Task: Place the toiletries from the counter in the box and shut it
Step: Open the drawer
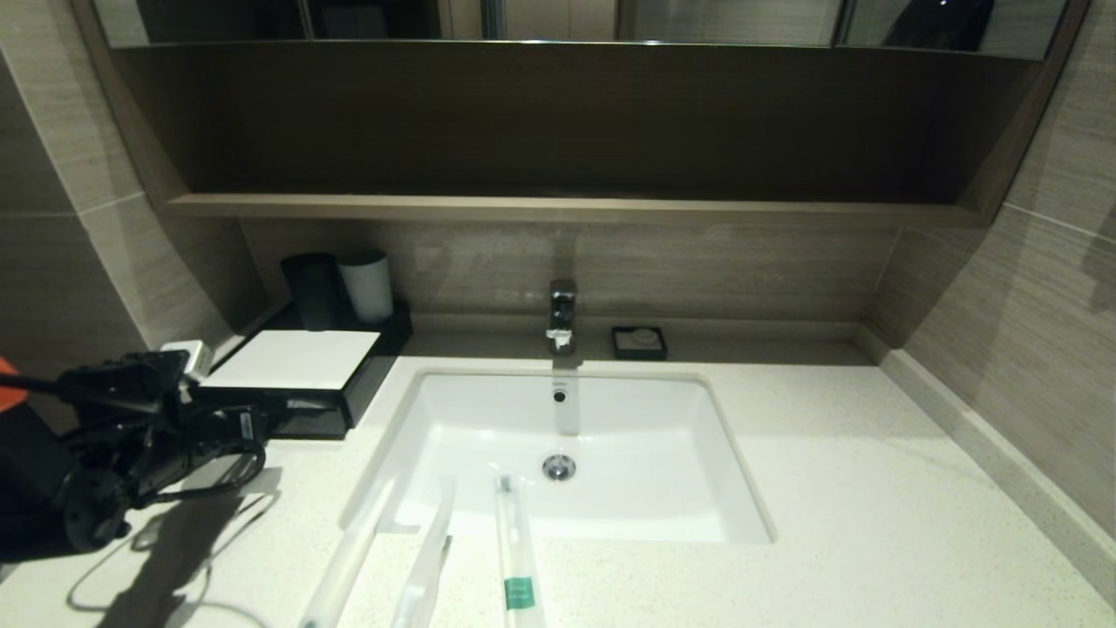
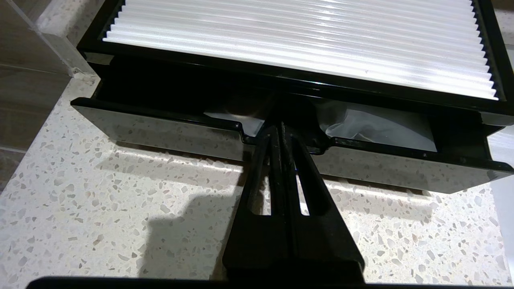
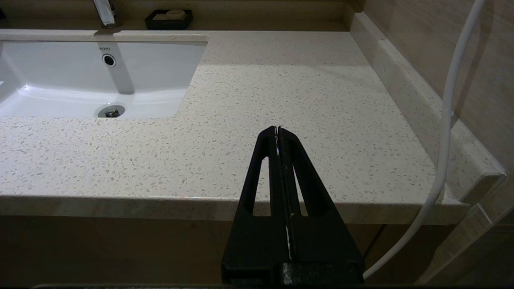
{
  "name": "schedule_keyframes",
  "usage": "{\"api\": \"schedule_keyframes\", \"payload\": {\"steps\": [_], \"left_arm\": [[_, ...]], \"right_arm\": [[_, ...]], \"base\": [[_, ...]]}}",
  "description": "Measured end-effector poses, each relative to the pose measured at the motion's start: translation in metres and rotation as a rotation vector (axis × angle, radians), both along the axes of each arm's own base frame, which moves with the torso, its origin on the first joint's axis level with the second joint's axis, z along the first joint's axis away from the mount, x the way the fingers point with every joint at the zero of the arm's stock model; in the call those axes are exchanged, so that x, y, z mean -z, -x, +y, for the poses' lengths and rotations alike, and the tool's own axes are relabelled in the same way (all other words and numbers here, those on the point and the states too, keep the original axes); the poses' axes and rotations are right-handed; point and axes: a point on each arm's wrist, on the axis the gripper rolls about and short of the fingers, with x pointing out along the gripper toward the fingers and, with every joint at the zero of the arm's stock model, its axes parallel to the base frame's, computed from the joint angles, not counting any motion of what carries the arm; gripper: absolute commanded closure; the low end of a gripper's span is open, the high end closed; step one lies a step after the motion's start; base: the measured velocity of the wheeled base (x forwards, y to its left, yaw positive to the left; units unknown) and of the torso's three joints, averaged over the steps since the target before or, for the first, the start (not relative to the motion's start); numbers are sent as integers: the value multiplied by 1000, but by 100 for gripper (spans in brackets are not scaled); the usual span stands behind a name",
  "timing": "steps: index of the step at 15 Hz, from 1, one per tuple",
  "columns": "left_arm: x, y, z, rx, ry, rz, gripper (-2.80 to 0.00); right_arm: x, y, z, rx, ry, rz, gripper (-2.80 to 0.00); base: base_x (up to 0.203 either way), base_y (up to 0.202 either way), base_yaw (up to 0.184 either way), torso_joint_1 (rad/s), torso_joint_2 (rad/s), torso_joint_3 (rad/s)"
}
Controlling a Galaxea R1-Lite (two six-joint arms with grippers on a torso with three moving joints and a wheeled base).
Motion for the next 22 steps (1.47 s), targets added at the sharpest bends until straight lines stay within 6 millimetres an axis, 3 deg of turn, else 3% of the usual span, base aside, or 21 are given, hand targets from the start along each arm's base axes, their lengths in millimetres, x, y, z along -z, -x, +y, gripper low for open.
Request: {"api": "schedule_keyframes", "payload": {"steps": [22], "left_arm": [[3, -14, 3, 0, -2, -13, 0]], "right_arm": [[0, 0, 0, 0, 0, 0, 0]], "base": [[0, 0, 0, 0, 0, 0]]}}
